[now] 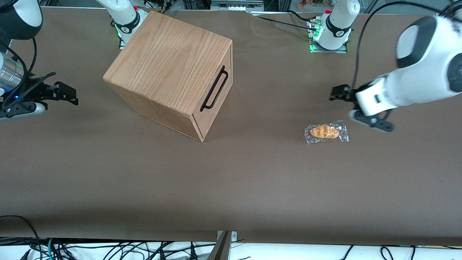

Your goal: Open top drawer with left arm

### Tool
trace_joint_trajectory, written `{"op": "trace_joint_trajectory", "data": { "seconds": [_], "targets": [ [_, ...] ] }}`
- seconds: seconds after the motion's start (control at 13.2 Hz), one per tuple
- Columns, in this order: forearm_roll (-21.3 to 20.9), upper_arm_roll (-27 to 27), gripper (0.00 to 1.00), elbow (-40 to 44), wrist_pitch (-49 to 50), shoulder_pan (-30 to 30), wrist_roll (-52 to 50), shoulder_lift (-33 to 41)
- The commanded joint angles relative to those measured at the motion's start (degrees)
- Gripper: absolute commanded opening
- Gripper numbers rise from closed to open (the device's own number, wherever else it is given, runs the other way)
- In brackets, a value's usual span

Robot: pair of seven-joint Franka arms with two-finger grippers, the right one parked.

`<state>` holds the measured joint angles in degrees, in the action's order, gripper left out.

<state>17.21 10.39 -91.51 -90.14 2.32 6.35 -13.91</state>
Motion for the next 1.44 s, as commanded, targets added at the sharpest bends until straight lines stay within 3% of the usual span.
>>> {"op": "trace_joint_trajectory", "data": {
  "seconds": [0.0, 0.15, 0.45, 0.68, 1.36],
  "targets": [
    [9.0, -0.2, 1.0, 2.6, -1.9, 2.5, -0.2, -3.7],
    [13.1, -0.3, 1.0, 2.6, -6.8, 7.1, -1.7, -4.7],
    [14.1, -0.2, 1.0, 2.6, -19.7, 18.2, -15.0, -7.7],
    [18.2, -0.3, 1.0, 2.6, -25.2, 22.5, -17.3, -10.0],
    [17.5, -0.4, 1.0, 2.6, -29.8, 29.8, -19.4, -13.6]
  ]
}}
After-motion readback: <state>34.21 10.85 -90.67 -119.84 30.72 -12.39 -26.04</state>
